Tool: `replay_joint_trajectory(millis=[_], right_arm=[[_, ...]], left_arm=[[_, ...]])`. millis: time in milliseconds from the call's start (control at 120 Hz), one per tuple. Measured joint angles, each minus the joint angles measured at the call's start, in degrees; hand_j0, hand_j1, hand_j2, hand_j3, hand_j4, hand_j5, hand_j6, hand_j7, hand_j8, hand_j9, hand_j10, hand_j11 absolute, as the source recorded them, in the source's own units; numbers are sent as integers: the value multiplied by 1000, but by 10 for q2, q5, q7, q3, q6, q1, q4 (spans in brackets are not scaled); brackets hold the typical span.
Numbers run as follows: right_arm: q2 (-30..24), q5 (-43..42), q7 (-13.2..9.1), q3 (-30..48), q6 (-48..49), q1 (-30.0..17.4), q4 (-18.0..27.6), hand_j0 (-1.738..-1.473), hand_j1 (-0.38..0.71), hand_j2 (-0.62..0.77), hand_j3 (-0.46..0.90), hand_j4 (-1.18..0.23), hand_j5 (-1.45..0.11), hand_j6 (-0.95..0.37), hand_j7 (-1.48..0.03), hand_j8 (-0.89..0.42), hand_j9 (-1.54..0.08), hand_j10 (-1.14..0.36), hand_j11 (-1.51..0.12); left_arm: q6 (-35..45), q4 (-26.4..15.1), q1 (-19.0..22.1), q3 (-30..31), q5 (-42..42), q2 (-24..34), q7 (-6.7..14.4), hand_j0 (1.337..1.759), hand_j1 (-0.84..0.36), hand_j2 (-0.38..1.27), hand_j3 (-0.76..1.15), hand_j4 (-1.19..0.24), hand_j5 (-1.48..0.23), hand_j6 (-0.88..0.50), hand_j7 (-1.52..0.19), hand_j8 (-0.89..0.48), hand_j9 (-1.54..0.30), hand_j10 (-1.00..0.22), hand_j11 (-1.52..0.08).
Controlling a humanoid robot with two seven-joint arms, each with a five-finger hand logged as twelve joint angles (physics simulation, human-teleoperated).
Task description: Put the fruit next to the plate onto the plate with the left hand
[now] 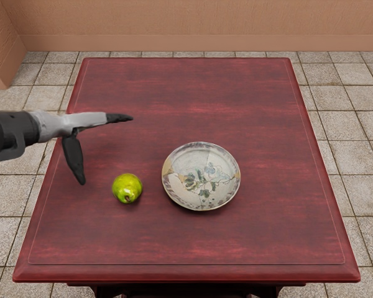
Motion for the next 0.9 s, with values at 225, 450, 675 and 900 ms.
replay_joint_trajectory(millis=[225,450,675,900], right_arm=[[0,0,0,0,0,0,0,-1658,-325,-4,0,-20,-26,-20,-26,-20,-26,-20,-26],[0,0,0,0,0,0,0,-1658,-325,-4,0,-20,-26,-20,-26,-20,-26,-20,-26],[0,0,0,0,0,0,0,-1658,-325,-4,0,-20,-26,-20,-26,-20,-26,-20,-26],[0,0,0,0,0,0,0,-1658,-324,-4,0,-20,-26,-20,-26,-20,-26,-20,-26]], left_arm=[[-2,-12,-34,56,16,-3,-120,1658,329,6,0,-22,-25,-24,-24,-23,-24,-22,-24],[-2,-13,-54,113,18,-25,-143,1658,291,12,0,-54,-66,-55,-66,-55,-66,-53,-65],[19,-11,-52,133,23,-31,-140,1658,167,33,0,-157,-200,-158,-200,-158,-200,-157,-200],[48,-9,-52,136,25,-44,-122,1658,93,46,0,-218,-280,-219,-280,-219,-279,-218,-279]])
